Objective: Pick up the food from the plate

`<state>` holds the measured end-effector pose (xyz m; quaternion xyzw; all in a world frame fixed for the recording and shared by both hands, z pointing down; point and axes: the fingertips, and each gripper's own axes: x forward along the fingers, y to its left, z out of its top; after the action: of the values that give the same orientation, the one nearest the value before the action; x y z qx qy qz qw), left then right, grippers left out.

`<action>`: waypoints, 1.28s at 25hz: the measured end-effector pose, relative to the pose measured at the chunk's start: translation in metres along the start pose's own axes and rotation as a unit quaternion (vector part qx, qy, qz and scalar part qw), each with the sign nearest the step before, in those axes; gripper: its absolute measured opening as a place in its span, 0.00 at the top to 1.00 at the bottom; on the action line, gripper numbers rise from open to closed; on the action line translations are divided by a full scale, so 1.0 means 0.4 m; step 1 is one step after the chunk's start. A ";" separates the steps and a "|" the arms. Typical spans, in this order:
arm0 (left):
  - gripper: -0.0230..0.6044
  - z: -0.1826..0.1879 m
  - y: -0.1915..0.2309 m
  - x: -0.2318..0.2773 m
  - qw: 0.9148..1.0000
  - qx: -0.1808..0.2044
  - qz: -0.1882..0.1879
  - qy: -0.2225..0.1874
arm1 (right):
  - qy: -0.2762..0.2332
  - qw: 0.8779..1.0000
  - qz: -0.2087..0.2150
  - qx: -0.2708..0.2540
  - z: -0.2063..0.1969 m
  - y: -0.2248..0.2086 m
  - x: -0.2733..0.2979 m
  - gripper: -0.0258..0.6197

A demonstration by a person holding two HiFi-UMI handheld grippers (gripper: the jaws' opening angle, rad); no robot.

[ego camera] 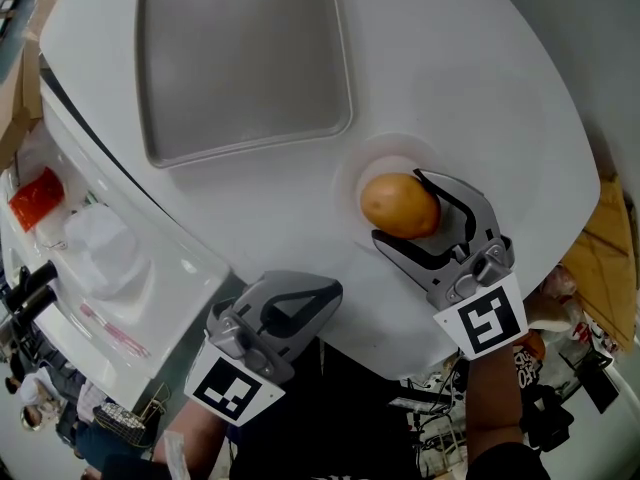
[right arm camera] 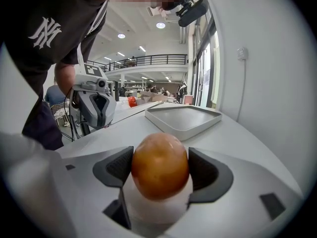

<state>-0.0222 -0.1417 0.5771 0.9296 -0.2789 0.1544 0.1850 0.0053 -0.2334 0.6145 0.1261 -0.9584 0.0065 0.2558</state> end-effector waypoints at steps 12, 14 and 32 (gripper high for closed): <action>0.95 0.050 -0.044 -0.047 0.999 0.015 0.009 -0.035 | -0.042 0.999 -0.020 0.010 0.110 0.034 -0.100 0.43; 0.95 0.078 -0.054 -0.059 0.999 0.023 0.013 -0.043 | -0.065 0.997 -0.022 0.020 0.154 0.039 -0.135 0.43; 0.95 0.459 -0.258 -0.326 0.992 0.076 0.013 -0.104 | -0.205 0.975 -0.075 0.037 0.638 0.246 -0.550 0.43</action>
<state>-0.0332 -0.0804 0.3374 0.9482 -0.2965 0.0798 0.0812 0.0408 -0.1054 0.2896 0.2052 -0.9775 -0.0032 0.0490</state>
